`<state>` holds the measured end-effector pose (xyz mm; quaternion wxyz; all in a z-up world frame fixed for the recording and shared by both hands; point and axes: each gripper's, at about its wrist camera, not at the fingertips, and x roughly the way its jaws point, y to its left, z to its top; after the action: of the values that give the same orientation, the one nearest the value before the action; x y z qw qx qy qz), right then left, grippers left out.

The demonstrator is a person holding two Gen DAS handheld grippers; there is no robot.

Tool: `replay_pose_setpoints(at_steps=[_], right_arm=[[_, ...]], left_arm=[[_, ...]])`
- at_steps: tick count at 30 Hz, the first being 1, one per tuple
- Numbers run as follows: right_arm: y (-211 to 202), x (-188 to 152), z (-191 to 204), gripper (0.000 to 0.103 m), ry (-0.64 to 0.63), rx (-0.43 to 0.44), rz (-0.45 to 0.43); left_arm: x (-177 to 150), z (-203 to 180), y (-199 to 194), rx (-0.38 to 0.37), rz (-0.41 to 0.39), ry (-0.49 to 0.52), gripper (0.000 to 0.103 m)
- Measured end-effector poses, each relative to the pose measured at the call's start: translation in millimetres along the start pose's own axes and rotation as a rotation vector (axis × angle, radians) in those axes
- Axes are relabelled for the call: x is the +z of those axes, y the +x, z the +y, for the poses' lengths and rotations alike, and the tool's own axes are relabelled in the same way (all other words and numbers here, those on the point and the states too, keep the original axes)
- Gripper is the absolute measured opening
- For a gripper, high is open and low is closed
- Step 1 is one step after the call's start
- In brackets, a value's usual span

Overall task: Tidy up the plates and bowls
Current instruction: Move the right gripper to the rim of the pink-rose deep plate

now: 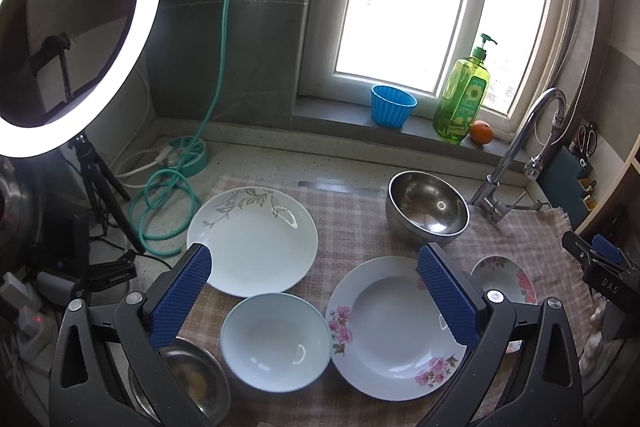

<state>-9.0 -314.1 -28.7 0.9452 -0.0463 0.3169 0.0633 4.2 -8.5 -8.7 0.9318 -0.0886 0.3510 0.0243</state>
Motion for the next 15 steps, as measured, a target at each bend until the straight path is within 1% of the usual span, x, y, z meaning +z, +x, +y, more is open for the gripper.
replay_pose_setpoints(at_steps=[5, 10, 11, 12, 14, 15], right_arm=[[6.5, 2.0, 3.4, 0.103, -0.046, 0.059, 0.015], [15.5, 1.1, 10.2, 0.103, -0.138, 0.146, 0.036], [19.1, 0.6, 11.0, 0.101, -0.151, 0.166, 0.05], [23.5, -0.2, 11.7, 0.097, -0.161, 0.19, 0.069], [34.9, -2.4, 13.1, 0.091, -0.178, 0.237, 0.119], [41.6, -3.7, 13.6, 0.09, -0.183, 0.263, 0.147]], left_arm=[[-5.4, 1.6, -1.3, 0.013, 0.008, -0.02, 0.102], [-12.8, 0.5, -0.9, 0.003, 0.031, -0.04, 0.102], [-14.3, 0.1, -0.6, 0.002, 0.036, -0.045, 0.102], [-15.9, 0.0, -0.6, 0.0, 0.042, -0.051, 0.101], [-19.9, -0.4, 0.4, -0.013, 0.06, -0.071, 0.095], [-22.4, -0.4, 1.4, -0.016, 0.071, -0.081, 0.095]])
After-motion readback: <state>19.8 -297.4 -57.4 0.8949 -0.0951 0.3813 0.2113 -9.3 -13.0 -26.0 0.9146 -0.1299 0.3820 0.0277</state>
